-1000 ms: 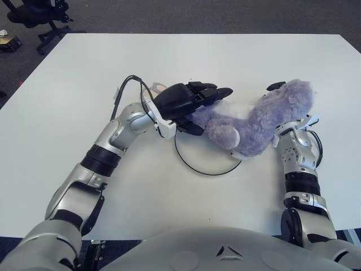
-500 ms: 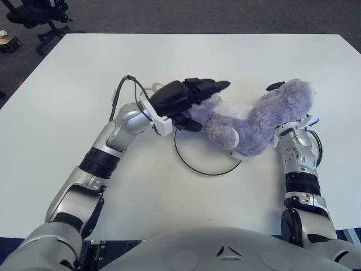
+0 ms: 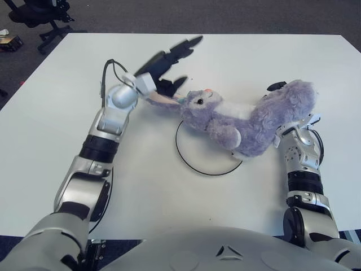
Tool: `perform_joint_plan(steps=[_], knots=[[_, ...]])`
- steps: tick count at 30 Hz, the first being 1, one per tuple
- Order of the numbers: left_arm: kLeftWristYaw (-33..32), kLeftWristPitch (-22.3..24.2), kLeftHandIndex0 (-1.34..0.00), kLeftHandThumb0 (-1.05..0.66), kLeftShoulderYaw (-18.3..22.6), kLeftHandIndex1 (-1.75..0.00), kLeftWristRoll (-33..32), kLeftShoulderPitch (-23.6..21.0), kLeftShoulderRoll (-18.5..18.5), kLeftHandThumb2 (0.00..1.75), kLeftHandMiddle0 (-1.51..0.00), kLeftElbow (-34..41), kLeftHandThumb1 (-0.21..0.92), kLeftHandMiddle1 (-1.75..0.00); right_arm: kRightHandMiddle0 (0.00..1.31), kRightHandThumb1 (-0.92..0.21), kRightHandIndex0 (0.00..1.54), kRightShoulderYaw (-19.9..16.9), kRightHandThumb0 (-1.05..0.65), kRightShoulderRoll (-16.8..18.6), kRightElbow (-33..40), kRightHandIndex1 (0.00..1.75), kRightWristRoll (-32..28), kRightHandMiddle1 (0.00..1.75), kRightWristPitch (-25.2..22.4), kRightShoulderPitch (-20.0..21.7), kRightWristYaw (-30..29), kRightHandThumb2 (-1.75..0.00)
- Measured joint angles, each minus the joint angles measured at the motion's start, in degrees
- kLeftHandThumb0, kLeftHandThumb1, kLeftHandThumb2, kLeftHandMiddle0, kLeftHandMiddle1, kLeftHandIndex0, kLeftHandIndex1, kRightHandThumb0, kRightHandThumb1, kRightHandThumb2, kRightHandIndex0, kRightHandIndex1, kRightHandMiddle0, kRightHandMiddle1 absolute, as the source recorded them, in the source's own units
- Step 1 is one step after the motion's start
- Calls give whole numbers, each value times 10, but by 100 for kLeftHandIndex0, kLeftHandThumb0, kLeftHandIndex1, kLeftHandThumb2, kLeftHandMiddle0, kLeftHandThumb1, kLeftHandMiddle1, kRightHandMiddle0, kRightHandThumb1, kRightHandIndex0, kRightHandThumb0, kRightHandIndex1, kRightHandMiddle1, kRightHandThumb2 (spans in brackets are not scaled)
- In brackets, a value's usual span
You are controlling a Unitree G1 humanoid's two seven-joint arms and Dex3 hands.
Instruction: Put the doll into the plate.
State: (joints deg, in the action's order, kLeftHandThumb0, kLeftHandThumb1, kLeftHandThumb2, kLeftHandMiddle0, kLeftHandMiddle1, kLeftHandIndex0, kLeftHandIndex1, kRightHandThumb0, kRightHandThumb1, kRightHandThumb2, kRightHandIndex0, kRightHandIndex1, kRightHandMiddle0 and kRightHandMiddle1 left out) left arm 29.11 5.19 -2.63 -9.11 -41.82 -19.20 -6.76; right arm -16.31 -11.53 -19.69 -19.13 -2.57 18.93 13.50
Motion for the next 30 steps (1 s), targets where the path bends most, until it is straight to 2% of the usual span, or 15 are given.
perform_joint_plan(steps=[6,10,12,17,20,26,30], knots=[[24,83,-32,-90,40,-5,-70,-40,-5,108,-57,24,92,-1,30,-77,69,10,-37,-13,1,175,10,175,-17,1,2,-71],[17,86,-31,-90,69,-4,-86,-53,-8,103,-54,30,92,0,29,-79,68,15,-37,-17,4,175,18,175,-27,2,2,-69],[9,79,-31,-90,79,-4,-86,-54,-9,103,-53,31,92,0,28,-79,68,16,-37,-19,5,175,19,175,-31,2,2,-68],[-36,-39,-30,-90,93,-3,-33,-54,-9,101,-51,-11,92,0,28,-80,68,19,-37,-22,8,175,21,175,-40,3,-2,-67],[-64,-79,-31,-90,102,-3,-10,-53,-9,100,-51,-33,92,-1,28,-81,68,20,-37,-23,11,175,21,175,-43,3,-5,-67],[-138,-79,-30,-88,118,-3,19,-50,-3,101,-50,-47,92,0,27,-81,68,21,-36,-24,13,175,21,175,-48,3,-9,-65],[-174,-94,-29,-87,133,-2,27,-51,-1,101,-49,-96,92,0,27,-82,68,21,-36,-24,13,175,21,175,-49,3,-9,-65]])
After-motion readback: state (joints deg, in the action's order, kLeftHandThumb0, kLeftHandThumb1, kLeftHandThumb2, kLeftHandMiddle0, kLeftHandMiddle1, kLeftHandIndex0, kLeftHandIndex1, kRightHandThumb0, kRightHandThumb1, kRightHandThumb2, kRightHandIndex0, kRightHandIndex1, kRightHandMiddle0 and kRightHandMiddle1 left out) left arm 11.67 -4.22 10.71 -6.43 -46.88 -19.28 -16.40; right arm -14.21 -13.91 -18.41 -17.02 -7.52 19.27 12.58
